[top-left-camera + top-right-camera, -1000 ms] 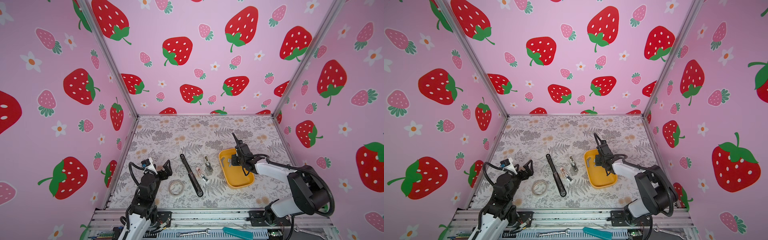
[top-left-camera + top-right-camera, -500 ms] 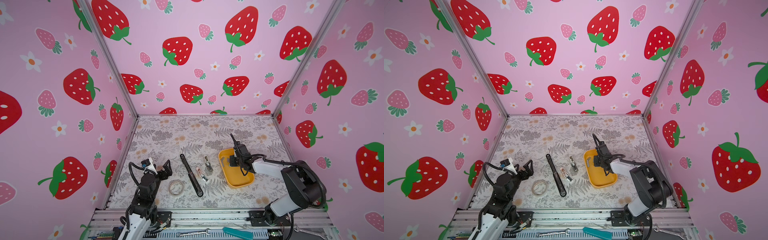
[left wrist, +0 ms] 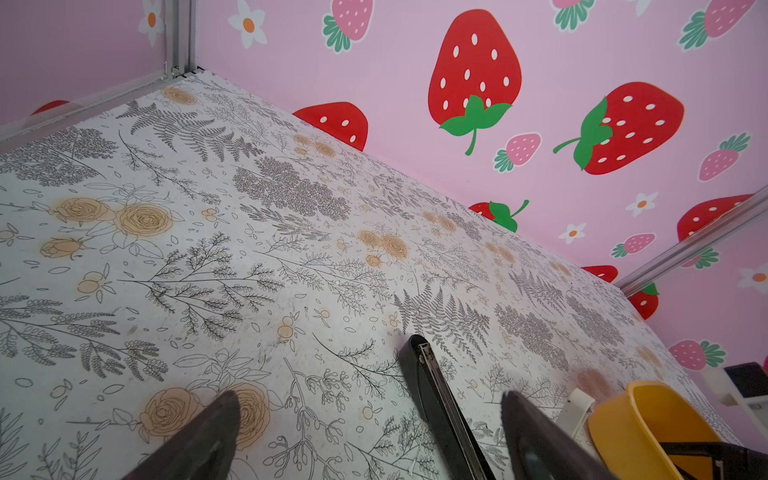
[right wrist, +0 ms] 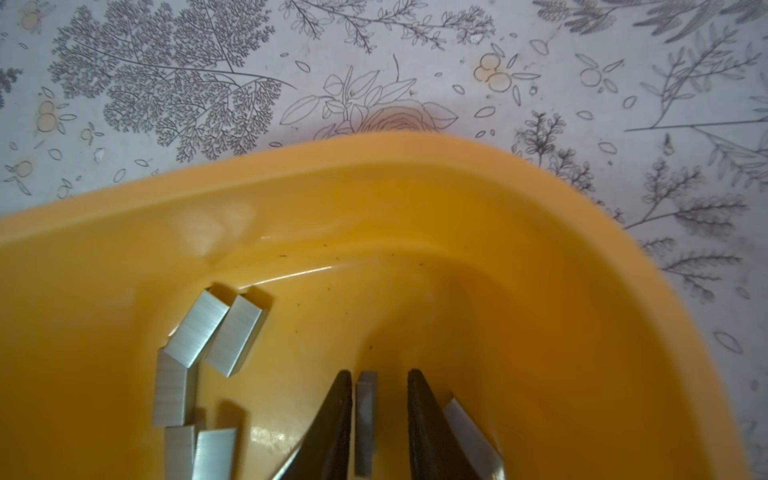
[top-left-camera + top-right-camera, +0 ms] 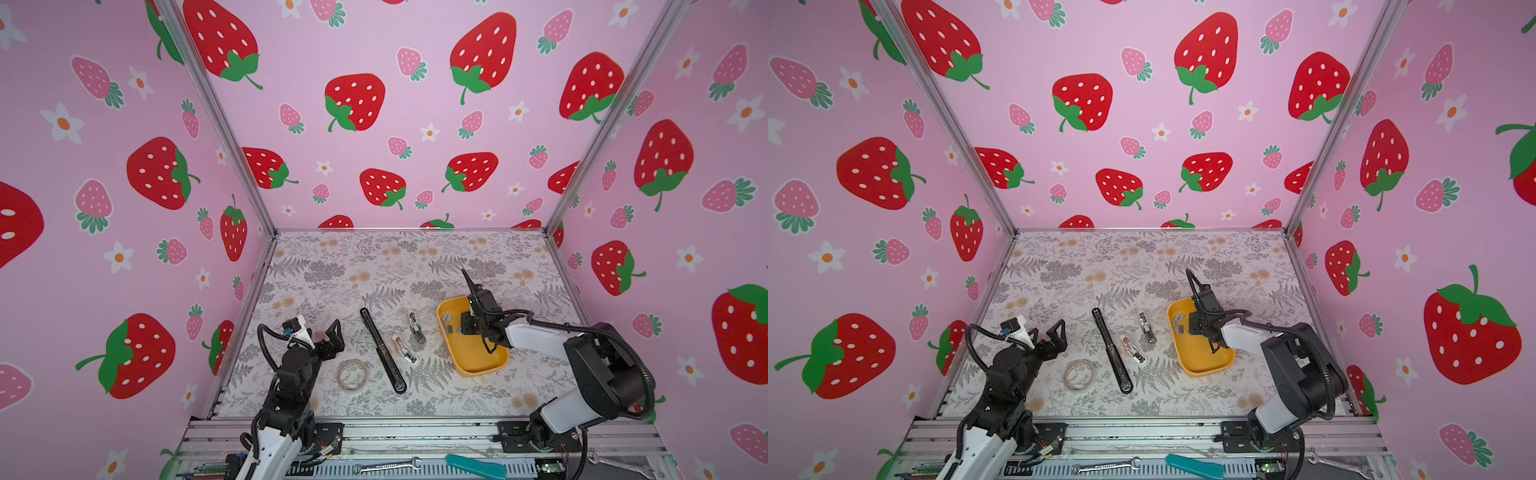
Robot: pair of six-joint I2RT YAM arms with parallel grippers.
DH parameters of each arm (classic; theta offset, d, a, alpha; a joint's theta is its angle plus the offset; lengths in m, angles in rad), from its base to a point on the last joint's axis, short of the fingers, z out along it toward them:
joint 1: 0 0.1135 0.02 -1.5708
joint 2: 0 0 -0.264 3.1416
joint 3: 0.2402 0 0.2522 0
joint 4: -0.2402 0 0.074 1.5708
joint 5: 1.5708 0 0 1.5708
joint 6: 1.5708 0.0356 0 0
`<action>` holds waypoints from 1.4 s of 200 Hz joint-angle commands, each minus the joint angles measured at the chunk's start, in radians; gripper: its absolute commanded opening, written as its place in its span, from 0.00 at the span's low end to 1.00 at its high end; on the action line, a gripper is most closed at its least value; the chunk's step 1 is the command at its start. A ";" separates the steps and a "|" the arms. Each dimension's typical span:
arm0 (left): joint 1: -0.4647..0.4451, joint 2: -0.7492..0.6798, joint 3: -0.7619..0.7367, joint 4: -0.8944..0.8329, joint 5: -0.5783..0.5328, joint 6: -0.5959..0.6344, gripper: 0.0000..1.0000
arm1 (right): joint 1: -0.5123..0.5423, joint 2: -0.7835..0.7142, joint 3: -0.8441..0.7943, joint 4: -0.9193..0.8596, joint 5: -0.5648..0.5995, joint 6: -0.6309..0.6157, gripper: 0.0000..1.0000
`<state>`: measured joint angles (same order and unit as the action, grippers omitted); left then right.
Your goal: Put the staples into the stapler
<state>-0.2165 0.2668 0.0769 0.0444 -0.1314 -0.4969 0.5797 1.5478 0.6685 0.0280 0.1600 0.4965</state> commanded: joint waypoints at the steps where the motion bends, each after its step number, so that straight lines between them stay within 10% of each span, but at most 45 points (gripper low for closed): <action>1: -0.004 -0.008 -0.006 0.008 -0.020 0.006 0.99 | 0.002 -0.033 -0.011 -0.030 0.024 -0.001 0.27; 280: -0.004 0.169 0.037 0.053 -0.131 -0.005 0.99 | 0.026 -0.061 0.013 -0.012 -0.076 -0.066 0.00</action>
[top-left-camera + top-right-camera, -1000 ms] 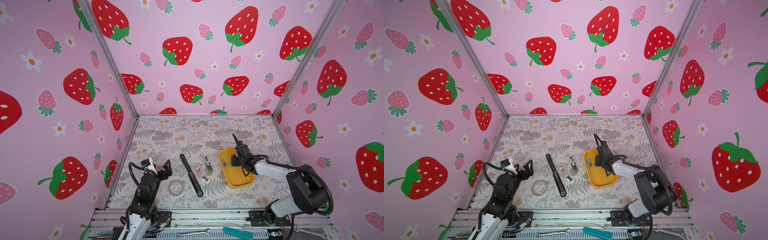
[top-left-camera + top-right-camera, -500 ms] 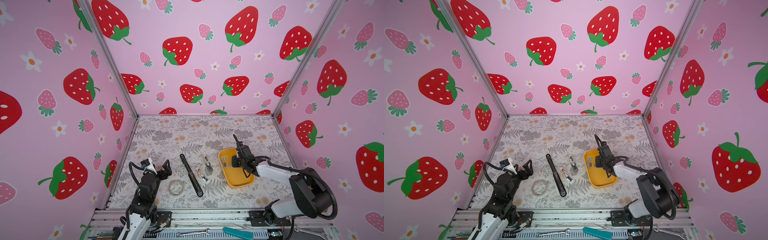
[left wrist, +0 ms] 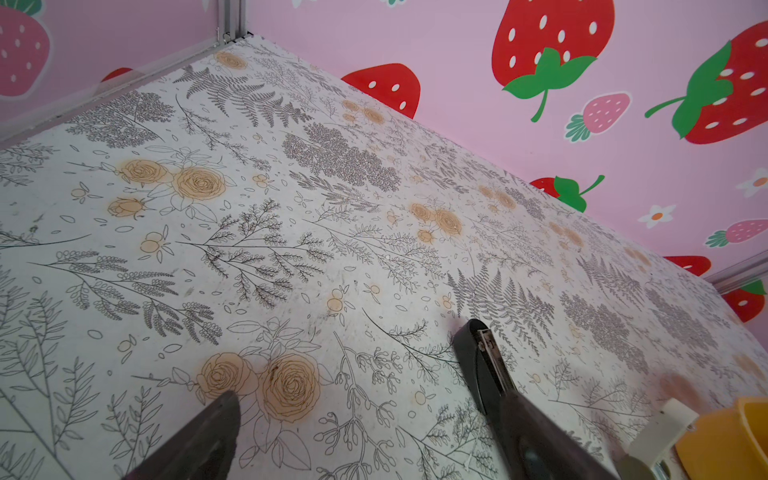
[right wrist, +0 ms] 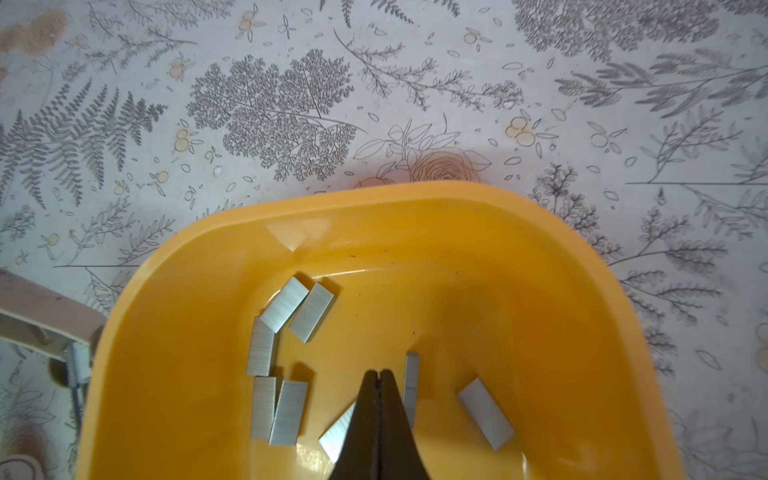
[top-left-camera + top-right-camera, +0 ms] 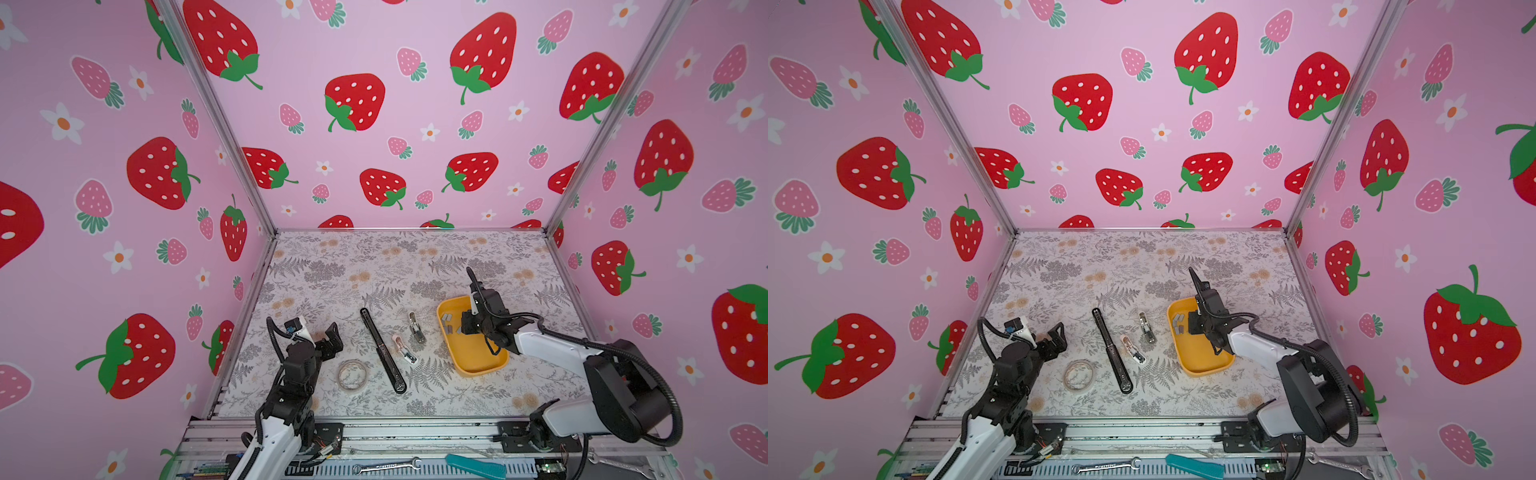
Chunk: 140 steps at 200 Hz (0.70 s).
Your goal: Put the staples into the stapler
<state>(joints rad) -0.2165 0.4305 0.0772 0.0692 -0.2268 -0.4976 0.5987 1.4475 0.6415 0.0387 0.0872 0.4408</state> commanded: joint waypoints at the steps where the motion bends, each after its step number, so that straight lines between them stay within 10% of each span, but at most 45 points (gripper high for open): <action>1: -0.004 0.005 0.037 0.028 -0.035 -0.004 0.99 | 0.007 0.039 0.041 -0.023 -0.003 -0.010 0.00; 140: -0.004 -0.038 0.026 0.019 -0.037 -0.004 0.99 | 0.004 0.104 0.057 -0.052 0.074 0.007 0.00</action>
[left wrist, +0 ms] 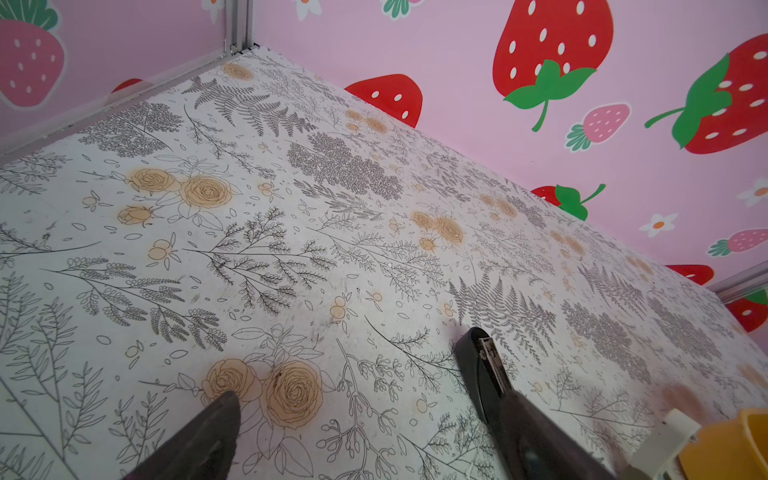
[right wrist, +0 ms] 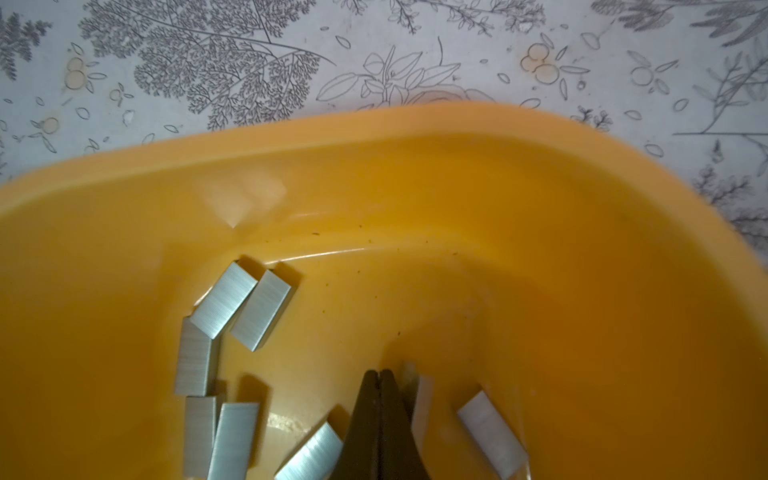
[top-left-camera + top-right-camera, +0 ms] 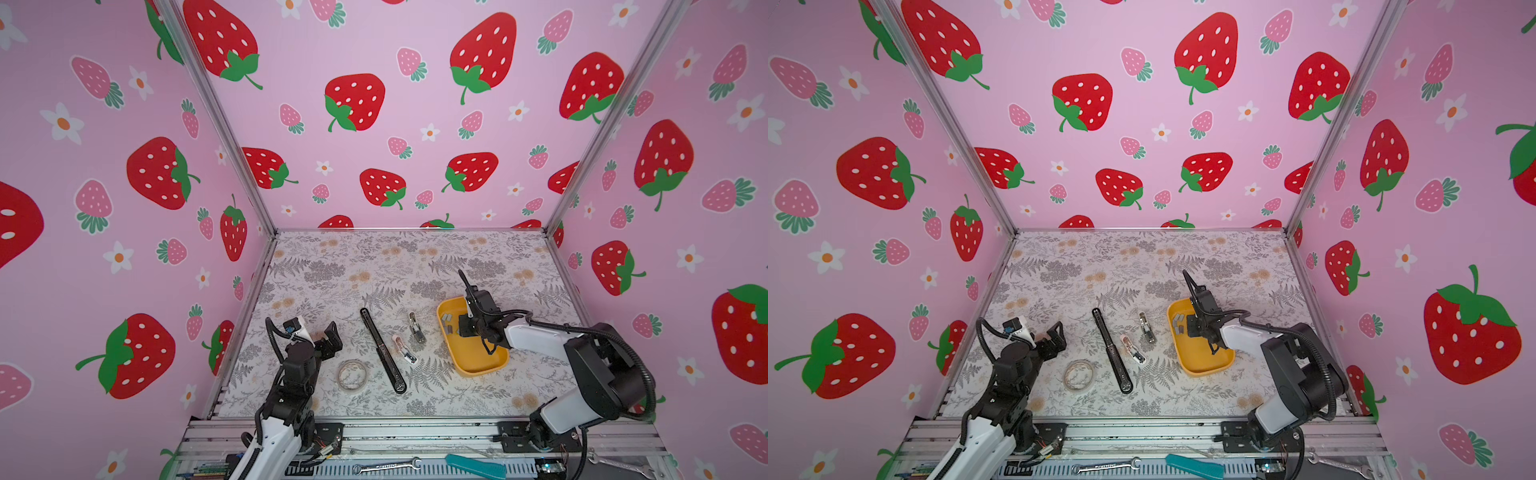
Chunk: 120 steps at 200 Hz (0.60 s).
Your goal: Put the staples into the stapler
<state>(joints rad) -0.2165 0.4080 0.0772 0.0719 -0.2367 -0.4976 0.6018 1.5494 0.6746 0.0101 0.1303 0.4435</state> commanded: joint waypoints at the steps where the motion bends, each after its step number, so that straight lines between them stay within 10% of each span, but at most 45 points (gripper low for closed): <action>1: -0.004 -0.016 0.025 0.017 -0.027 -0.004 0.99 | 0.001 0.002 0.024 -0.024 0.032 0.004 0.00; 90: -0.004 -0.023 0.023 0.015 -0.023 -0.003 0.99 | -0.010 -0.070 0.008 -0.026 0.039 -0.011 0.00; 120: -0.004 -0.025 0.023 0.014 -0.023 -0.003 0.99 | -0.010 -0.103 -0.001 -0.032 0.081 -0.005 0.17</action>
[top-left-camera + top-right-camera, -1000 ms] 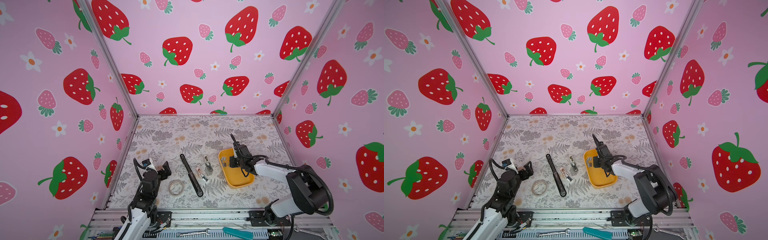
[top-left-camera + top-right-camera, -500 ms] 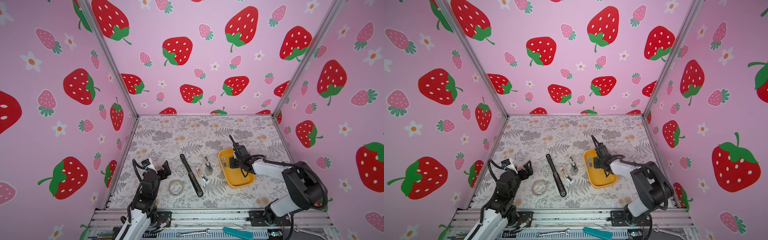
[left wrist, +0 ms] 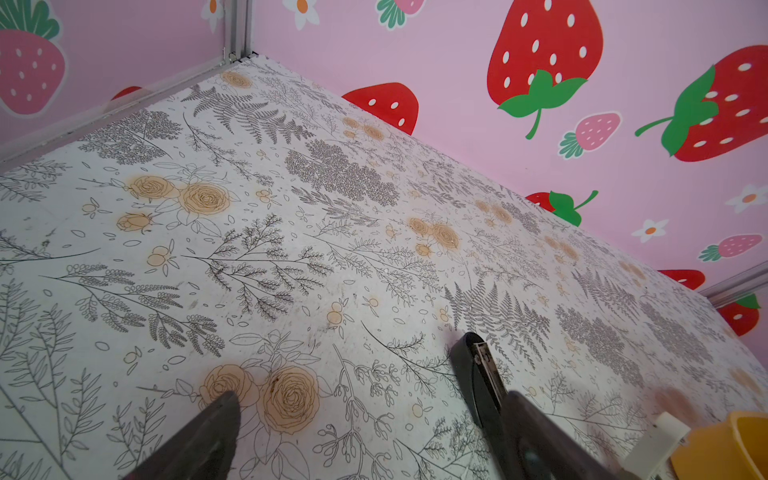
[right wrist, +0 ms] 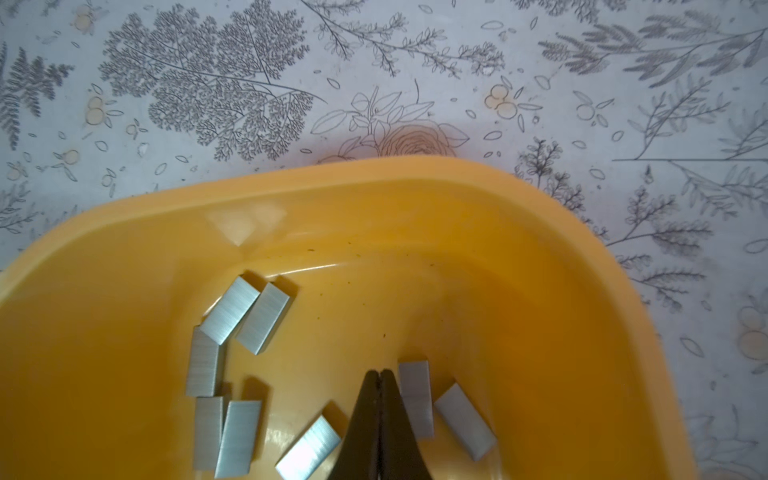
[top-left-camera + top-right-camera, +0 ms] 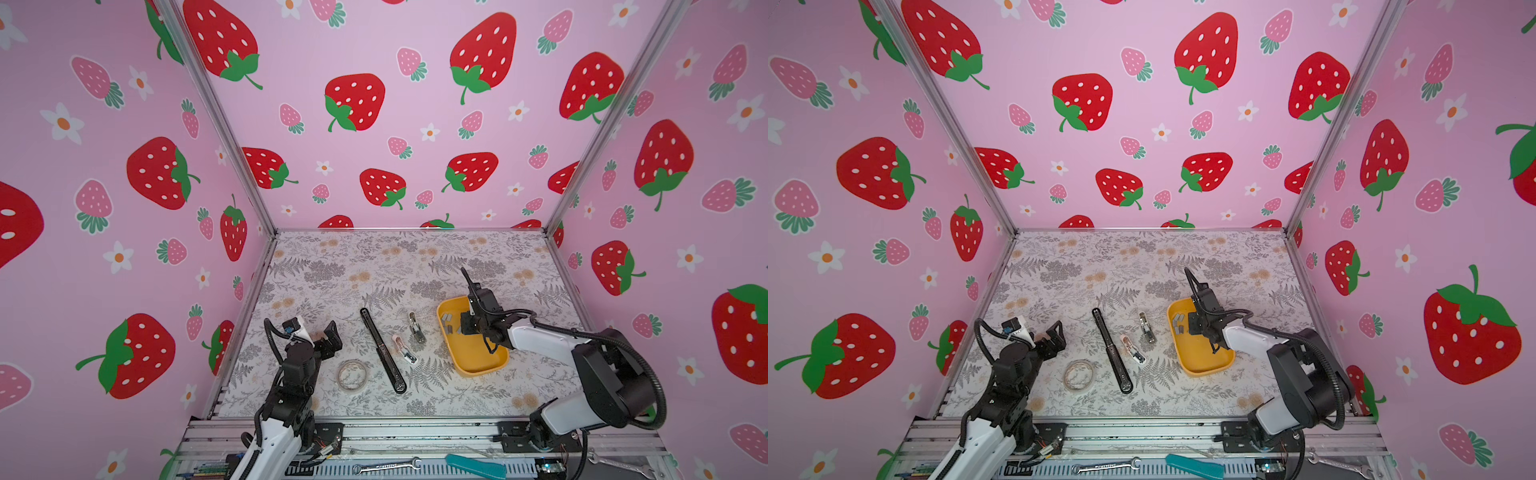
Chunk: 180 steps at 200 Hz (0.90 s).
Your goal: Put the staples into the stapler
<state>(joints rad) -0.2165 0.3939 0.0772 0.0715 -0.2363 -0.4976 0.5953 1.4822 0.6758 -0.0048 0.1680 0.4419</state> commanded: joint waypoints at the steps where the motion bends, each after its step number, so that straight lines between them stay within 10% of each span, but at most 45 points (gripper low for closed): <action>1: -0.004 -0.011 0.023 0.015 -0.022 -0.003 0.99 | -0.003 -0.036 -0.002 -0.018 0.045 -0.003 0.18; 43: -0.004 -0.011 0.022 0.017 -0.019 -0.002 0.99 | -0.005 0.012 0.027 -0.044 0.067 -0.008 0.33; 180: -0.004 -0.028 0.019 0.012 -0.014 -0.001 0.99 | -0.006 0.123 0.071 -0.082 0.046 -0.021 0.30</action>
<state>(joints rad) -0.2165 0.3805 0.0772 0.0715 -0.2359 -0.4973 0.5926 1.5944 0.7303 -0.0452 0.2096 0.4240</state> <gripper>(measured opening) 0.990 0.310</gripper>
